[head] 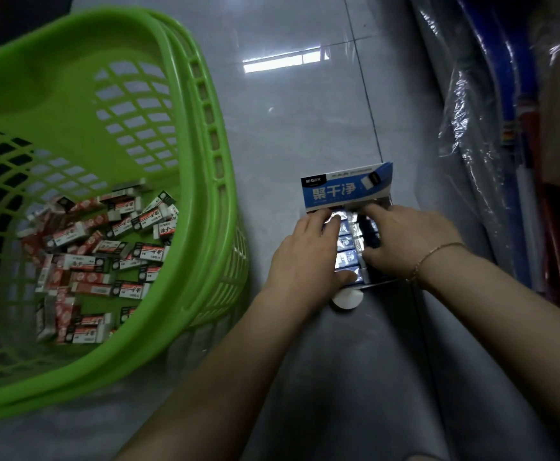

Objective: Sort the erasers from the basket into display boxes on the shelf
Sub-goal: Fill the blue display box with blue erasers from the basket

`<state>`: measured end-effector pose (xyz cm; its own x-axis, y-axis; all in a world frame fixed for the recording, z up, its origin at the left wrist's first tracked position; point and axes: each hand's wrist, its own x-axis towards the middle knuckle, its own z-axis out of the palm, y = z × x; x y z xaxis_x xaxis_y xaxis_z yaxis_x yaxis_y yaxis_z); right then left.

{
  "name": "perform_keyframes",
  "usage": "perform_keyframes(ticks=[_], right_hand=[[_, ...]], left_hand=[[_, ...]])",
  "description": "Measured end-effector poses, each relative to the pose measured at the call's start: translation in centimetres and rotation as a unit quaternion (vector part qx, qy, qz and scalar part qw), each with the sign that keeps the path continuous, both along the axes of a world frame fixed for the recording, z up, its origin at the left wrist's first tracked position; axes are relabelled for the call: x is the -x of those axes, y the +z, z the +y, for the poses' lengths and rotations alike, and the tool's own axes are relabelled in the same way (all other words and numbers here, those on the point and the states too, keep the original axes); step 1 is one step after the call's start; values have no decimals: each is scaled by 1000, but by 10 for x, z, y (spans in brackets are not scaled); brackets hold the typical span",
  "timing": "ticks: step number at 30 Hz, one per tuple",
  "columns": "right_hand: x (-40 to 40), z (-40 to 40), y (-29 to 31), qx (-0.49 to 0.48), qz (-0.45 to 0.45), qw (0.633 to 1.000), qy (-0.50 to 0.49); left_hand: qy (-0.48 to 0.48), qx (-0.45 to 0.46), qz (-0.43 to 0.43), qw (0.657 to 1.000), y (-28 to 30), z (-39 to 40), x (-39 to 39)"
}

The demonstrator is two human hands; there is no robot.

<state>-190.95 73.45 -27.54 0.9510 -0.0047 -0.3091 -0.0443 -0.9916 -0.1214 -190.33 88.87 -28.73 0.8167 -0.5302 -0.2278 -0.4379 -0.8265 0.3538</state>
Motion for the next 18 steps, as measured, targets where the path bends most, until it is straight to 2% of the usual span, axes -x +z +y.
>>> perform_keyframes(ticks=[5, 10, 12, 15, 18], right_hand=[[11, -1, -9, -39, -18, 999, -26], [18, -13, -12, -179, -66, 973, -131], [20, -16, -14, -178, -76, 972, -133], [18, -14, -16, -118, -42, 985, -118], [10, -13, -16, -124, -23, 983, -130]], left_hand=[[23, 14, 0, 1000, 0, 0, 5], [49, 56, -35, 997, 3, 4, 24], [80, 91, -49, 991, 4, 6, 31], [142, 108, -76, 981, 7, 6, 33], [240, 98, 3, 966, 8, 2, 28]])
